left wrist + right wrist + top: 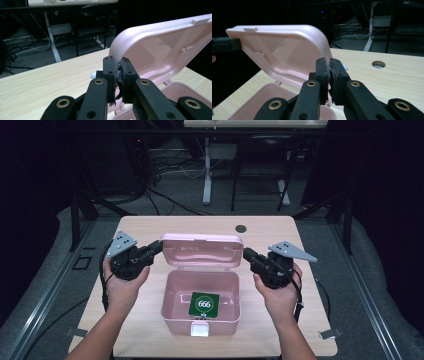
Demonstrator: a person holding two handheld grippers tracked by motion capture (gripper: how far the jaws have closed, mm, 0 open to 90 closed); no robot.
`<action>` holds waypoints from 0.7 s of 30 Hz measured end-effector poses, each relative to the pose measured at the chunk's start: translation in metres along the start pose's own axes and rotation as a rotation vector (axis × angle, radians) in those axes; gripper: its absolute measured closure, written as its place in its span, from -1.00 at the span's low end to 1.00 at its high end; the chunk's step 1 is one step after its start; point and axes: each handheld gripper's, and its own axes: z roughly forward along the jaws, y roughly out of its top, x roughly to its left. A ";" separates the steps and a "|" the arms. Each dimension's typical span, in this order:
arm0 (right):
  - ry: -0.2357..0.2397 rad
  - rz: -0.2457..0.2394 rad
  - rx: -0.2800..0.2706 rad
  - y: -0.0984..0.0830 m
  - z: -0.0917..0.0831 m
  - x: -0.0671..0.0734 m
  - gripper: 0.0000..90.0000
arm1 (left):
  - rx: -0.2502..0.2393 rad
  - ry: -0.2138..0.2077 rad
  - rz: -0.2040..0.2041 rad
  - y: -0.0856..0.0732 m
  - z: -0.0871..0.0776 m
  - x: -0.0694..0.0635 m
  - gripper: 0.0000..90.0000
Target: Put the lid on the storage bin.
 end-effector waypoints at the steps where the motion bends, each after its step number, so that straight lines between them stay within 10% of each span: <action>1: 0.003 0.005 -0.004 0.001 -0.002 -0.001 0.91 | 0.001 -0.001 0.002 0.000 0.000 0.000 0.90; 21: 0.006 0.033 -0.027 0.004 0.000 -0.005 0.84 | -0.003 -0.065 -0.013 -0.008 -0.013 -0.002 0.82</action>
